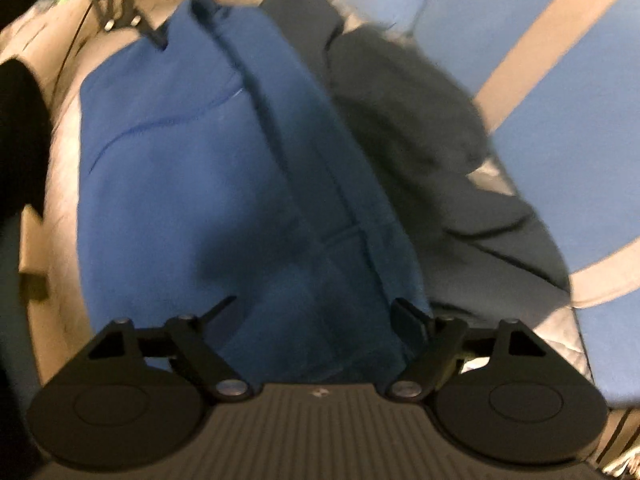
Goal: Fold clothes
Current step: 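Grasp the jacket with the right gripper while the left gripper holds its edge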
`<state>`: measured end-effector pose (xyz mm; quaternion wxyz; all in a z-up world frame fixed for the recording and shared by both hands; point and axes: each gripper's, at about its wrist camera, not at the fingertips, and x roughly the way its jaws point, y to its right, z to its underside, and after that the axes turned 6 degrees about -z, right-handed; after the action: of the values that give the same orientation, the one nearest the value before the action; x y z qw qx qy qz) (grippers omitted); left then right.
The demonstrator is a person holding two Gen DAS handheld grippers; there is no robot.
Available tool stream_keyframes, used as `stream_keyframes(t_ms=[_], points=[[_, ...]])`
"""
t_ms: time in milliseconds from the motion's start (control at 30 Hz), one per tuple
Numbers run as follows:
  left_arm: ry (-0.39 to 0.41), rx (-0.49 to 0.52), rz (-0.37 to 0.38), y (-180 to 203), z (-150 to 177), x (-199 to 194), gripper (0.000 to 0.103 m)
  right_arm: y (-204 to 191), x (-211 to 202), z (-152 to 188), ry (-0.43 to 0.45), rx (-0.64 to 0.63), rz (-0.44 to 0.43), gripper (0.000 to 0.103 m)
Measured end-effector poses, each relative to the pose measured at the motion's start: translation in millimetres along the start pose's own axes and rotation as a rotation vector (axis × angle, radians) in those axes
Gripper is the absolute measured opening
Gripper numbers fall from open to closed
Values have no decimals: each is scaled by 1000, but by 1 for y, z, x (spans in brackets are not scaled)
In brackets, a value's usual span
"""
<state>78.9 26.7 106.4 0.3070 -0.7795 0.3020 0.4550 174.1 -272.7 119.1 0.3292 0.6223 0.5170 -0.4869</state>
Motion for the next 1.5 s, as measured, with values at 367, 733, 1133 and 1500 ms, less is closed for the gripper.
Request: stream_keyframes(t_ms=[367, 733, 1133, 1500], points=[[-153, 106, 88, 17, -6, 31, 12, 4, 8, -4, -162, -14, -45, 9], [25, 108, -103, 7, -15, -38, 10, -2, -42, -1, -46, -1, 148, 8], [-131, 185, -211, 3, -27, 37, 11, 17, 14, -9, -126, -16, 207, 8], [-129, 209, -296, 2, -27, 56, 46, 8, 15, -8, -125, 6, 256, 41]])
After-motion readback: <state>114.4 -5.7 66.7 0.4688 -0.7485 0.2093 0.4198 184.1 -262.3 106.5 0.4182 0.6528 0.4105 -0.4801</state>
